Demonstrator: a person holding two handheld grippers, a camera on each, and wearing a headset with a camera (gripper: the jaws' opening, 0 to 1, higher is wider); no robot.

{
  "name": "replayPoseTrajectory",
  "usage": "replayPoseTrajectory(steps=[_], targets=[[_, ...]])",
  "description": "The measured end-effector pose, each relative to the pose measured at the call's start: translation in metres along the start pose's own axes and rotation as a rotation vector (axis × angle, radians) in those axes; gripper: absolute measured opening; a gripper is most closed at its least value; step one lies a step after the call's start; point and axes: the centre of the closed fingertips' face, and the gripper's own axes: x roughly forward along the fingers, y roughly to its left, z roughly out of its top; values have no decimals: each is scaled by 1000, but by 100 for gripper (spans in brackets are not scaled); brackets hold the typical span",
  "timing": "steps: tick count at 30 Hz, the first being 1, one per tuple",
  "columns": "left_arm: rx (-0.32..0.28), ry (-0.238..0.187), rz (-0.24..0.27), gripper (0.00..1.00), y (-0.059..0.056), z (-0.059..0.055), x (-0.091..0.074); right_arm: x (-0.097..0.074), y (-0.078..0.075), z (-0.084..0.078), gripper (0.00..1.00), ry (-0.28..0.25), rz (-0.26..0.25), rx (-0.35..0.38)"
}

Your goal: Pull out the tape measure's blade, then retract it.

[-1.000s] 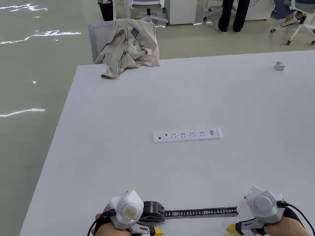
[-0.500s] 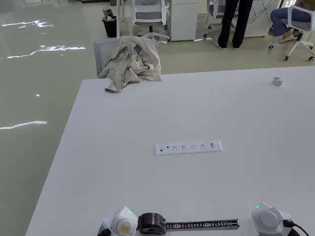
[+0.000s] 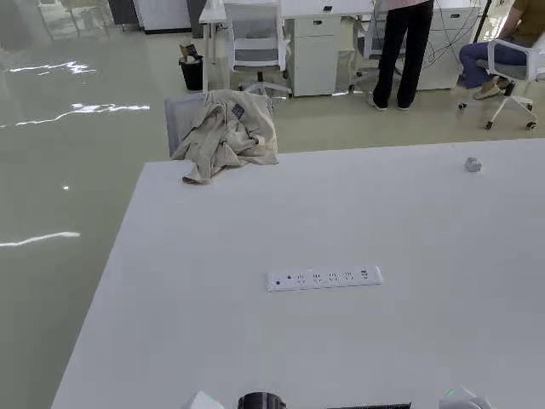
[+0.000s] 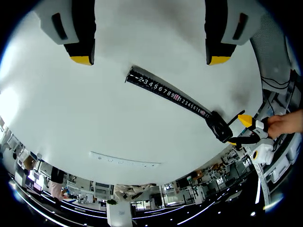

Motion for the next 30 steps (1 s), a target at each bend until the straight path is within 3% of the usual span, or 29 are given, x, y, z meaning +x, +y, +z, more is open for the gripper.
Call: replayPoseTrajectory(steps=[4,7,13,18,30], targets=[[-32,-18,19,100,-2,-3,-8,-6,1,1,100,-29,-21,37],[-31,-32,51,100,-3,-5,-16,-14,3,6,100,-67,-69,63],[-47,-62,70,100,-7,-9,-26,-21,10,6,100,-106,-83,99],[-71,-100,106,100,-9,-5,-39,-28,21,2,100,-131,-89,130],[-95,-132,176,100,-16,1,-55,-50,34,-8,100,-163,-158,188]])
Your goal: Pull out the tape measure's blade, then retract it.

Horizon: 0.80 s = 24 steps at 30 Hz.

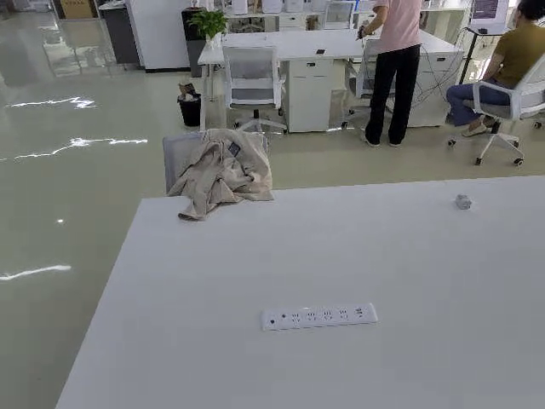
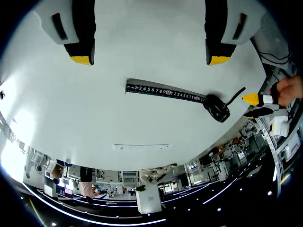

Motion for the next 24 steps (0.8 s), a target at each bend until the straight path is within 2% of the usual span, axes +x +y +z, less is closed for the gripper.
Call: replayPoseTrajectory(steps=[3,9,13,17,24], targets=[[-17,-5,11,100,-3,2,-4,-6,3,1,100,-10,-9,12],[0,-24,24,100,-13,5,-16,-18,17,4,100,-25,-18,7],[-10,-30,29,100,-16,2,-24,-26,27,5,100,-30,-13,-3],[8,-25,24,100,-22,-2,-35,-34,33,2,100,-16,-19,-7],[-7,-20,21,100,-23,-10,-56,-49,39,4,100,-16,-21,-16]])
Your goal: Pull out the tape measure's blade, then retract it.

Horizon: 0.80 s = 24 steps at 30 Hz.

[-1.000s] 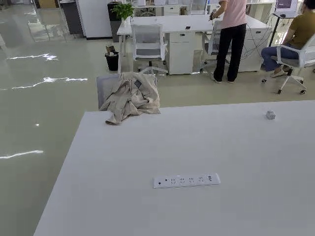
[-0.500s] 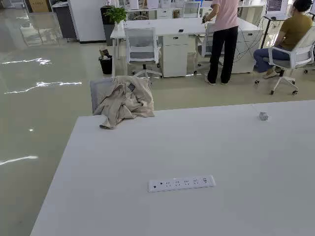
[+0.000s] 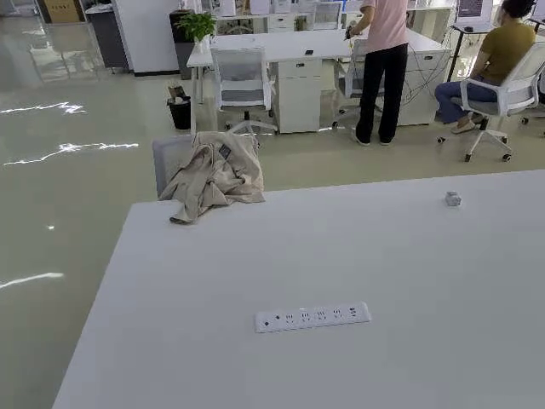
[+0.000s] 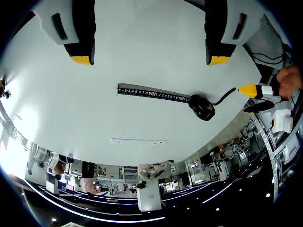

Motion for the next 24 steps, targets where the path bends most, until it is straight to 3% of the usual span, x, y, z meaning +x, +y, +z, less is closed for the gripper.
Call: replayPoseTrajectory(steps=[7,15,24], targets=[[-33,3,7,100,0,2,-18,-16,6,4,100,-11,-17,0],[-6,-7,13,100,-7,13,-37,-31,20,2,100,-7,-2,-5],[-3,8,1,100,-16,16,-53,-49,27,5,100,-15,-1,-23]])
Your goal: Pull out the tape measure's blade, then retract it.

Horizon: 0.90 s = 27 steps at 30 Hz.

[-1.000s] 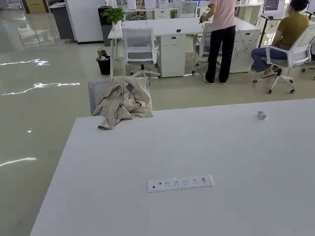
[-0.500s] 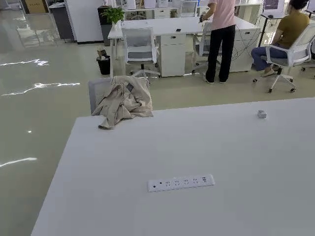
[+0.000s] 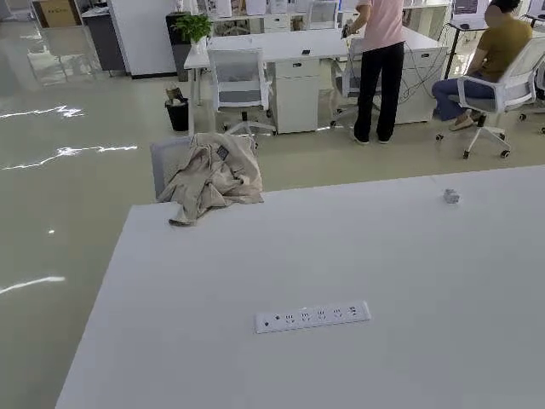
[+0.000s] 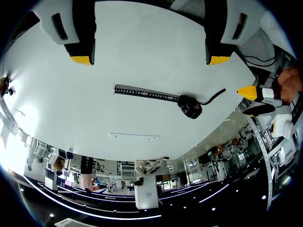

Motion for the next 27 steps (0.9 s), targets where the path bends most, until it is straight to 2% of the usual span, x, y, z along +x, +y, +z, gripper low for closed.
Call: replayPoseTrajectory(steps=[7,14,20,27], targets=[[-1,12,-14,100,-7,0,-12,-8,9,-4,99,4,13,-4],[-4,10,-13,100,-8,3,-22,-19,16,-6,99,11,20,-6],[-15,27,-15,99,-10,-1,-28,-26,9,-10,99,11,2,4],[-25,45,-15,99,-11,-8,-32,-37,7,-11,98,16,-10,4]])
